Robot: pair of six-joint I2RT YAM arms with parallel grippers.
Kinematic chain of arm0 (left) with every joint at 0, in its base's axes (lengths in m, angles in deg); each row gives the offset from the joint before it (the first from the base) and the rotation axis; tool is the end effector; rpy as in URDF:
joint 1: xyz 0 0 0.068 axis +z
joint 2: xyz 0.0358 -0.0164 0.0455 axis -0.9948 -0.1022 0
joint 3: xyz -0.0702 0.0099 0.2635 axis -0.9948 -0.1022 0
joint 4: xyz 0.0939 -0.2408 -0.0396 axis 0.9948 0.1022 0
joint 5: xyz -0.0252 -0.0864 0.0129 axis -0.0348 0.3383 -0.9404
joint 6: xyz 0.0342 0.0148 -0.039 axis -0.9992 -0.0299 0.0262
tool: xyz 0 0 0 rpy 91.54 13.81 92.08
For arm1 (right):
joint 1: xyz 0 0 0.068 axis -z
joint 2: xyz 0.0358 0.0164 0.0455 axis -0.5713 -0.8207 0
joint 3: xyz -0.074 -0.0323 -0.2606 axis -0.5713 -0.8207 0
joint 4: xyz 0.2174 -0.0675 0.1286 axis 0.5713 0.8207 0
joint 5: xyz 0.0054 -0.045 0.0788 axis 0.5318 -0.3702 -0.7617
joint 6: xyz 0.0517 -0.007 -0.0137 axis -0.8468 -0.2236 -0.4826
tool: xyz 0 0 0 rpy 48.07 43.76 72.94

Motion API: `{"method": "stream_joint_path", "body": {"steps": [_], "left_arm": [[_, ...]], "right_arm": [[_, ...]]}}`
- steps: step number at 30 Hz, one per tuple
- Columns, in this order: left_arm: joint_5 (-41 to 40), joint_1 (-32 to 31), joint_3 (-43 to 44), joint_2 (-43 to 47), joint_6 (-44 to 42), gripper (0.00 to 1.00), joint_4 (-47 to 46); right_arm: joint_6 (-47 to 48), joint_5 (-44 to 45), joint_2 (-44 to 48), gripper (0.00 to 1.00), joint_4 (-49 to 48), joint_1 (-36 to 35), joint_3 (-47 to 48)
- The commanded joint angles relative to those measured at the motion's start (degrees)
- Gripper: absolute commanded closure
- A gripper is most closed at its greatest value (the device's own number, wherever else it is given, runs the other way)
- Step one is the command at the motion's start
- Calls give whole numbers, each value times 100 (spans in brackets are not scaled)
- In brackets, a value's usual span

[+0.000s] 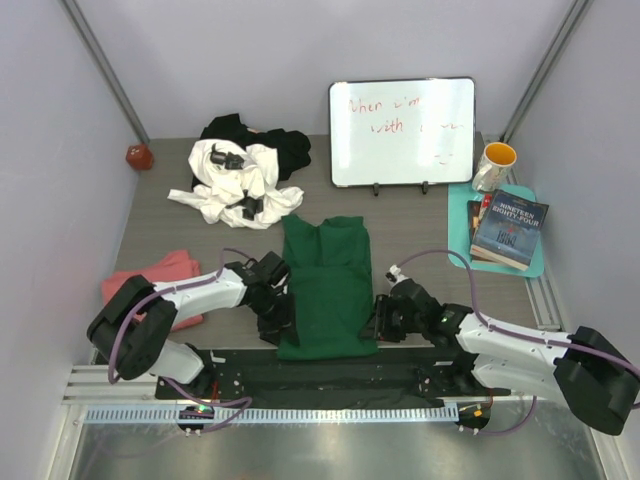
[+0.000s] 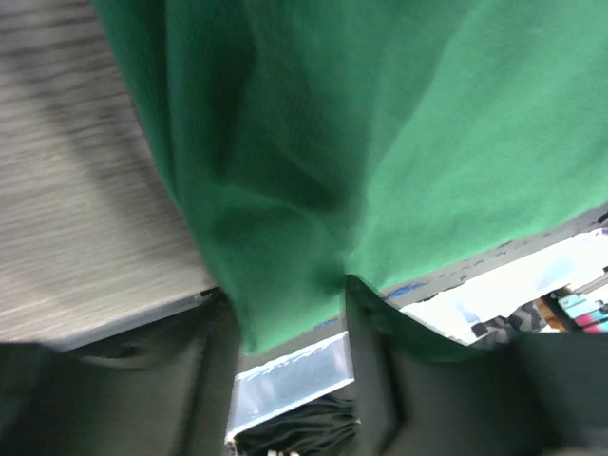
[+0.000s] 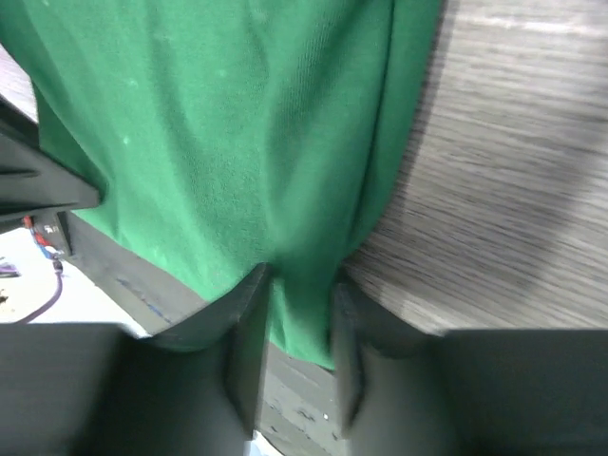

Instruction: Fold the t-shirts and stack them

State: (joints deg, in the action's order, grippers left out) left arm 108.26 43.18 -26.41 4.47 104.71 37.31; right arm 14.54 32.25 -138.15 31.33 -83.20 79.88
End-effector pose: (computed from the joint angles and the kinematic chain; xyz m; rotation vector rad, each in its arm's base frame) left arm 0.1564 -0.1538 0.1401 0.1335 -2.9319 0.6146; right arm 0.1100 0.1329 0.1363 0.0221 2.6703 0.9094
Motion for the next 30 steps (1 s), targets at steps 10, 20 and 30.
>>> {"method": "stream_joint_path", "body": {"steps": [10, 20, 30], "left_arm": [[-246, -141, -133, -254, -19, 100, -363], [-905, 104, 1078, 361, -538, 100, 909], [-1020, 1264, 2116, 617, -977, 100, 1720]], "right_arm": [[67, 274, 128, 99, 622, -104, 192], [252, 652, 314, 99, 1334, -104, 1160], [709, 1302, 94, 99, 1888, 2, 2196]]}}
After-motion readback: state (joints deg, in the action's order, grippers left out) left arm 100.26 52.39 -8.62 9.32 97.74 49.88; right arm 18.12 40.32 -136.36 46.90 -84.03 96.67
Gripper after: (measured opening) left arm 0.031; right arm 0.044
